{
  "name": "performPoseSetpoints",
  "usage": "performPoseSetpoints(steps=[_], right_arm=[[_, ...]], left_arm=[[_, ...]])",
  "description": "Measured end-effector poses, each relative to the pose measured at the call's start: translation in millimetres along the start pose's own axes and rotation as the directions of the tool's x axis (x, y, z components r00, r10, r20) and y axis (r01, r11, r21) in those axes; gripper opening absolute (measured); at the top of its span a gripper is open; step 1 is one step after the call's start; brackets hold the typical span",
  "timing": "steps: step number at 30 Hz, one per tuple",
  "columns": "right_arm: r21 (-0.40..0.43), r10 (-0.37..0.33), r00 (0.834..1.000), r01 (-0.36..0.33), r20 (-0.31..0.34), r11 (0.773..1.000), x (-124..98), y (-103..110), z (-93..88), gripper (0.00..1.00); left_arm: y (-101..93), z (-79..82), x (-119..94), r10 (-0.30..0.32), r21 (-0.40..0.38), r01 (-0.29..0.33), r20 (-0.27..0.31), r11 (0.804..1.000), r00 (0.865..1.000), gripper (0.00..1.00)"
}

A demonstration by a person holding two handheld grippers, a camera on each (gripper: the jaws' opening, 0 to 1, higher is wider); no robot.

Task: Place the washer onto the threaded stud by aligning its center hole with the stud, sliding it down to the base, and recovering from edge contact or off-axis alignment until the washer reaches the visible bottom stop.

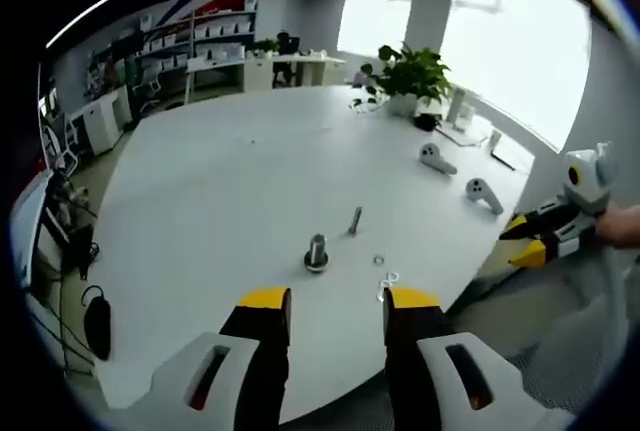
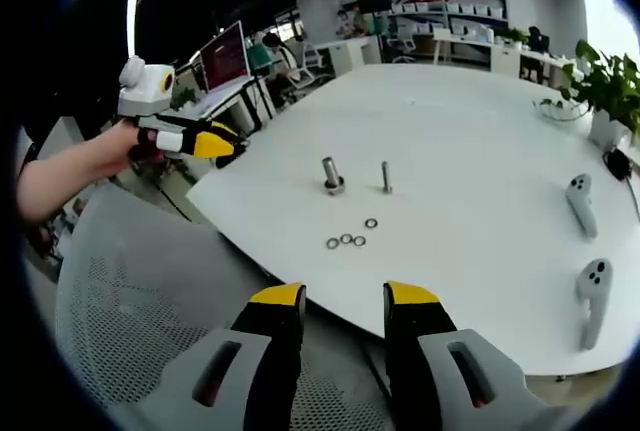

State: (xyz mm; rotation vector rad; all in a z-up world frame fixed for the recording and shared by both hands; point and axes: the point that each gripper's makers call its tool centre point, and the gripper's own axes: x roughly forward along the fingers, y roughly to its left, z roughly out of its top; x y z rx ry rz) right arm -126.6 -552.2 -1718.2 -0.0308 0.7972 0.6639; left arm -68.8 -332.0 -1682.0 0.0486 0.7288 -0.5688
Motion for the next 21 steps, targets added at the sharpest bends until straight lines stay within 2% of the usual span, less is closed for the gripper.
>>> performPoseSetpoints(steps=[4,5,7,8,10,14,17,19,21], right_arm=[[0.003,-0.002,1.000,0.002,0.004,1.000,-0.5,-0.6,0.1,0.33],[0.004,-0.002,1.000,0.002,0.005,1.000,-0.5,-0.8,0.5,0.33],[0.004,-0.003,1.000,0.003,0.003,1.000,-0.4,-1.0,0.1,0.33],[0.003,-0.002,1.000,0.002,0.000,1.000,-0.1,-0.8,-0.8,0.33],[-0.003,0.001,1.000,-0.001,-0.003,1.000,-0.1,0.0,-1.1,0.33],[-0.002,0.001,1.000,-0.001,-0.006,1.000,0.3,-0.4,-1.1,0.33],[0.002,-0.001,1.000,0.001,-0.006,1.000,-0.1,-0.6,-1.7,0.33],[0.000,0.000,1.000,0.000,-0.010,1.000,0.0,-0.5,-2.3,0.33],[-0.003,0.002,1.000,-0.002,-0.013,1.000,0.4,-0.3,-2.4,0.33]], left_arm=[[-3.2,-14.5,-13.9,0.002,0.024,-0.002,-0.011,1.000,1.000,0.36],[-1.5,-20.3,-18.0,0.011,0.015,-0.010,-0.018,1.000,1.000,0.36],[8.7,-34.9,-24.6,0.061,-0.013,-0.062,-0.071,0.998,0.996,0.36],[9.7,-36.9,-27.3,0.062,-0.007,-0.063,-0.066,0.998,0.996,0.36],[9.2,-36.8,-32.3,0.055,-0.043,-0.057,-0.054,0.997,0.997,0.37],[7.5,-31.9,-40.5,0.067,-0.033,-0.068,-0.036,0.997,0.997,0.38],[9.1,-26.2,-45.6,0.064,-0.092,-0.062,0.027,0.994,0.998,0.38],[8.9,-31.1,-46.9,0.046,-0.118,-0.044,0.018,0.992,0.999,0.39],[7.7,-35.4,-47.1,0.049,-0.109,-0.047,0.014,0.993,0.999,0.39]])
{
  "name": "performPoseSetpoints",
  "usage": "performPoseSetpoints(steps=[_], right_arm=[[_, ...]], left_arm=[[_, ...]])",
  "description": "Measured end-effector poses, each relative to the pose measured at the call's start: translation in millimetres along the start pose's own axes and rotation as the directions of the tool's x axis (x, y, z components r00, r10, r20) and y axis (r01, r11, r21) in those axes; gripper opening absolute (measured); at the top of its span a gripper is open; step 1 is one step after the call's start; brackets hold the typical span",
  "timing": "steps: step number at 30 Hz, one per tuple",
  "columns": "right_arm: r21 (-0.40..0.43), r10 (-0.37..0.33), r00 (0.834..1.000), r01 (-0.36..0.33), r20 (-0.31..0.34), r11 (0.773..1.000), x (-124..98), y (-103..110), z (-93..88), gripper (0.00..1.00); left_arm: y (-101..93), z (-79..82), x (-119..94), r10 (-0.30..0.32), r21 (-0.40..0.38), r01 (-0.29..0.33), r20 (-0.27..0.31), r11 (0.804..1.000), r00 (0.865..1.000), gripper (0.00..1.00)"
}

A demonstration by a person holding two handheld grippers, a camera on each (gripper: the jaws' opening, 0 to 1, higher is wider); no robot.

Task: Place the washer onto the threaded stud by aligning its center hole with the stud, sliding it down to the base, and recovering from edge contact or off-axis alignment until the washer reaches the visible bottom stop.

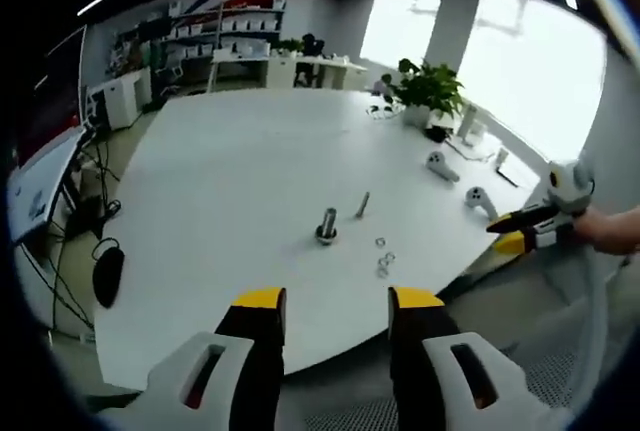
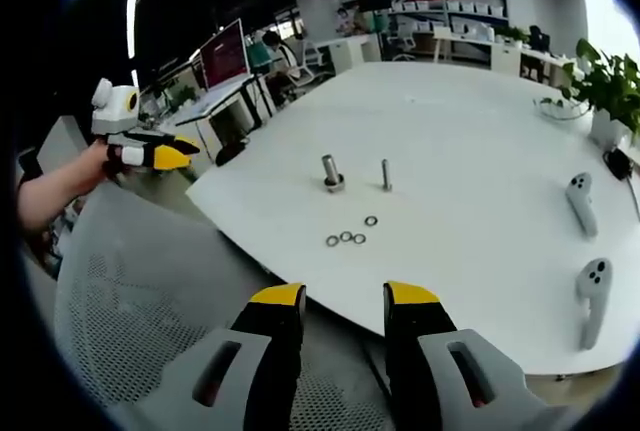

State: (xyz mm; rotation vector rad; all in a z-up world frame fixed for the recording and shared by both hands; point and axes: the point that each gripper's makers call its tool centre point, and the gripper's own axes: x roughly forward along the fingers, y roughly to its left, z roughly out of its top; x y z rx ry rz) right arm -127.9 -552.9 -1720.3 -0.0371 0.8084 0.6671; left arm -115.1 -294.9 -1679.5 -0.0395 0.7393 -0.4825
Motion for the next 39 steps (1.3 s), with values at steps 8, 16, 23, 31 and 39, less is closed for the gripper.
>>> performPoseSetpoints(steps=[8,16,23,31,39], right_arm=[[0.006,-0.001,1.000,0.001,-0.011,1.000,0.0,0.7,-3.4,0.33],[-0.007,0.006,0.999,-0.007,-0.035,1.000,1.7,3.8,-6.7,0.33],[-0.014,0.012,0.998,-0.013,-0.056,1.000,2.8,5.3,-10.1,0.34],[-0.005,0.017,0.998,-0.018,-0.063,1.000,1.9,6.6,-12.2,0.34],[-0.002,0.019,0.999,-0.019,-0.050,1.000,1.9,6.0,-9.4,0.34]], left_arm=[[2.8,-16.0,1.8,0.031,0.038,-0.030,-0.018,0.999,0.999,0.37],[9.9,-12.9,1.2,0.045,0.036,-0.046,0.015,0.998,0.999,0.35],[4.8,-30.0,6.9,0.027,0.088,-0.020,-0.077,0.996,0.997,0.34],[3.7,-30.3,6.4,0.015,0.095,-0.008,-0.082,0.995,0.996,0.31],[3.1,-30.7,7.6,0.013,0.106,-0.003,-0.092,0.994,0.996,0.31]])
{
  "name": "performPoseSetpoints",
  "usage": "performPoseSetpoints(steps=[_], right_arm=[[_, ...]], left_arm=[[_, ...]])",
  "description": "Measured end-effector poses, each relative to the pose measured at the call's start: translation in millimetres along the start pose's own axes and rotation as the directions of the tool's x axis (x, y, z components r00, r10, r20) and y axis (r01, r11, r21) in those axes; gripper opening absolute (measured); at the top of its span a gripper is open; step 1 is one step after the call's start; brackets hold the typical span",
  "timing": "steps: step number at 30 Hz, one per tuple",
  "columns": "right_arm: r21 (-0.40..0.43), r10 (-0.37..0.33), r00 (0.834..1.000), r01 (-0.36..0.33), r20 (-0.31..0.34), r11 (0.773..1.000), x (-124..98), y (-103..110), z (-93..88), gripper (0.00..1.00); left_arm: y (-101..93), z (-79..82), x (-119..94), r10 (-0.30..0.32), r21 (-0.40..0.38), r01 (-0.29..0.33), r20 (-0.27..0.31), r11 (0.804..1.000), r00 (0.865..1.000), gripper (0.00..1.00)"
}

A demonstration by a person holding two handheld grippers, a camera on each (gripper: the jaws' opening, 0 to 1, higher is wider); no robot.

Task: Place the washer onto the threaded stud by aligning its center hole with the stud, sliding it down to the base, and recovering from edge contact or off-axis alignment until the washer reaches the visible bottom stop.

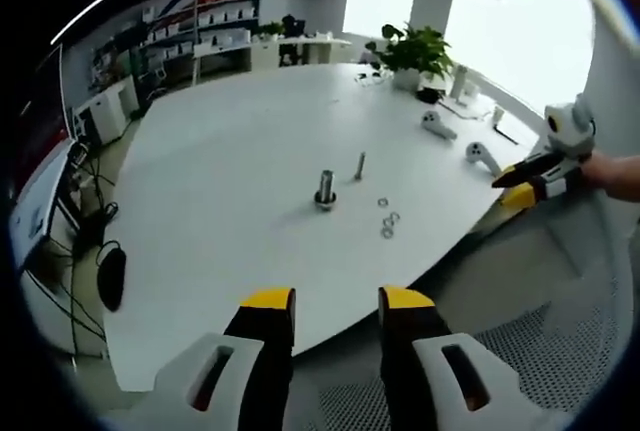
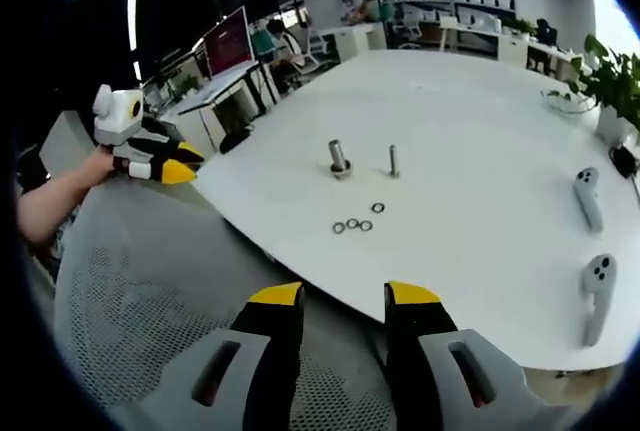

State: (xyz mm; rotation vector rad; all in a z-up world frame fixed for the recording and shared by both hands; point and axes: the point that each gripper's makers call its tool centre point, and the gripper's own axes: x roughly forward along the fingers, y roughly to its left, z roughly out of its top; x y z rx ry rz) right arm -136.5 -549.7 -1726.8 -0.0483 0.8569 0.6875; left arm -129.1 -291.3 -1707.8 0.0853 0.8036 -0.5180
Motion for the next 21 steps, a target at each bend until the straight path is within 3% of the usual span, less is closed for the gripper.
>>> performPoseSetpoints(steps=[7,12,15,16,21], right_arm=[[-0.009,0.014,1.000,-0.015,-0.020,1.000,1.5,2.6,-2.6,0.34],[0.017,0.019,1.000,-0.019,0.002,1.000,0.6,3.3,0.9,0.37],[-0.002,0.029,0.999,-0.029,-0.036,1.000,2.6,5.3,-4.0,0.39],[-0.035,0.046,0.996,-0.049,-0.076,0.998,3.6,8.4,-8.8,0.40],[-0.079,0.081,0.991,-0.090,-0.108,0.993,7.2,14.1,-11.3,0.41]], left_arm=[[-0.4,-5.9,2.1,0.006,0.017,-0.005,-0.031,1.000,0.999,0.30],[-0.2,-7.1,0.6,0.004,0.009,-0.004,-0.033,1.000,0.999,0.30],[0.1,-7.8,0.9,0.007,0.014,-0.007,-0.037,1.000,0.999,0.30],[0.5,-7.8,1.0,0.009,0.018,-0.009,-0.038,1.000,0.999,0.30],[2.2,-5.7,0.2,0.010,0.010,-0.009,-0.021,1.000,1.000,0.33]])
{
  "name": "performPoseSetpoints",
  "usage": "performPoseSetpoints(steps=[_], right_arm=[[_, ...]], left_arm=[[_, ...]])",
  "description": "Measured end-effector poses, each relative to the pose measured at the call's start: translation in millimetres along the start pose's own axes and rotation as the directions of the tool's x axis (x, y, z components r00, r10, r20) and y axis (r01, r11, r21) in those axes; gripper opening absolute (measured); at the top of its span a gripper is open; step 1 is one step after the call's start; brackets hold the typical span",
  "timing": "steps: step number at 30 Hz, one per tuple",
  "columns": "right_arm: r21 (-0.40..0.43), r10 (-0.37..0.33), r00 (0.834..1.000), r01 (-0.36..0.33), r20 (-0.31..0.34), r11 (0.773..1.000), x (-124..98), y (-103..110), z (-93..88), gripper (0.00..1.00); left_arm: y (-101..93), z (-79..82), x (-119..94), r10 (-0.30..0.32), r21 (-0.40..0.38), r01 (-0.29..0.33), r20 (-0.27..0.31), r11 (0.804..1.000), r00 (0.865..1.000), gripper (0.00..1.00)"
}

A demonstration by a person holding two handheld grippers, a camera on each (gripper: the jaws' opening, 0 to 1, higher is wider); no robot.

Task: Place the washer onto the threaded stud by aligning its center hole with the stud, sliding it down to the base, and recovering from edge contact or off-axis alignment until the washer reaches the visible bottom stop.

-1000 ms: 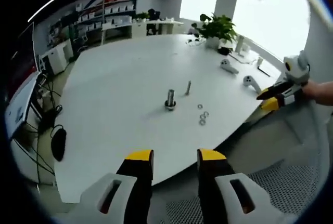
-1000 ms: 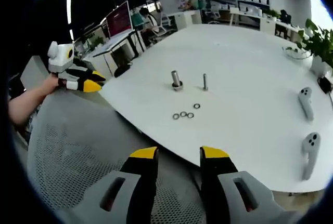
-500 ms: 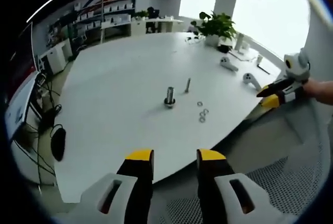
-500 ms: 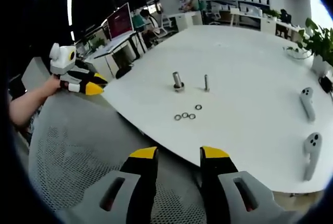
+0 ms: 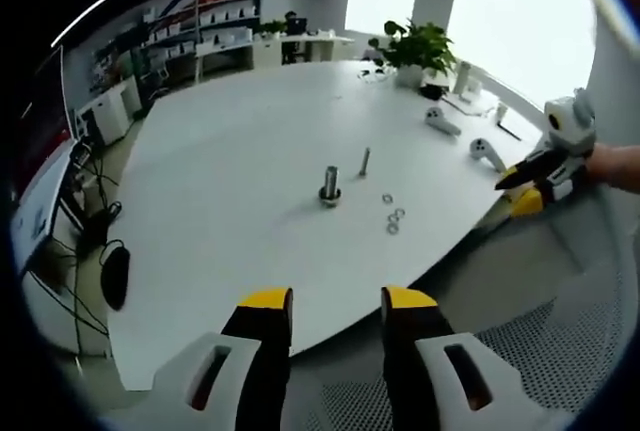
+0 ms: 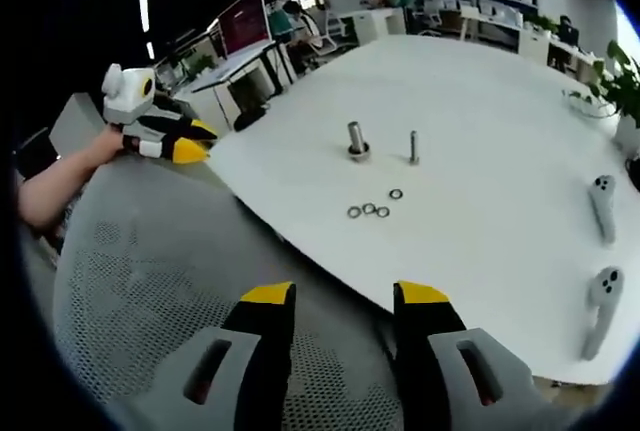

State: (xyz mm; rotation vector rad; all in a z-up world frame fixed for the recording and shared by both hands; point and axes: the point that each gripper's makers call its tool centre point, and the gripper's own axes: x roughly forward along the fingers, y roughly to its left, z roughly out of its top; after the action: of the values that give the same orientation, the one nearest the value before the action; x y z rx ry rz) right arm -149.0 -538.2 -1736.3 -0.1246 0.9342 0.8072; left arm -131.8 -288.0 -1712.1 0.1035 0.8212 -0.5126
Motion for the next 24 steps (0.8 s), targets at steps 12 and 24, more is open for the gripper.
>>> performPoseSetpoints(steps=[12,24], right_arm=[[-0.223,0.011,0.988,-0.045,-0.152,0.974,36.8,-29.3,4.1,0.39],[-0.300,-0.021,0.976,-0.046,-0.215,0.953,94.5,-55.9,18.5,0.32]], left_arm=[[2.7,1.3,-1.1,0.002,-0.006,-0.002,0.014,1.000,1.000,0.33],[0.8,-5.1,1.6,0.003,0.023,-0.002,-0.021,1.000,1.000,0.31]])
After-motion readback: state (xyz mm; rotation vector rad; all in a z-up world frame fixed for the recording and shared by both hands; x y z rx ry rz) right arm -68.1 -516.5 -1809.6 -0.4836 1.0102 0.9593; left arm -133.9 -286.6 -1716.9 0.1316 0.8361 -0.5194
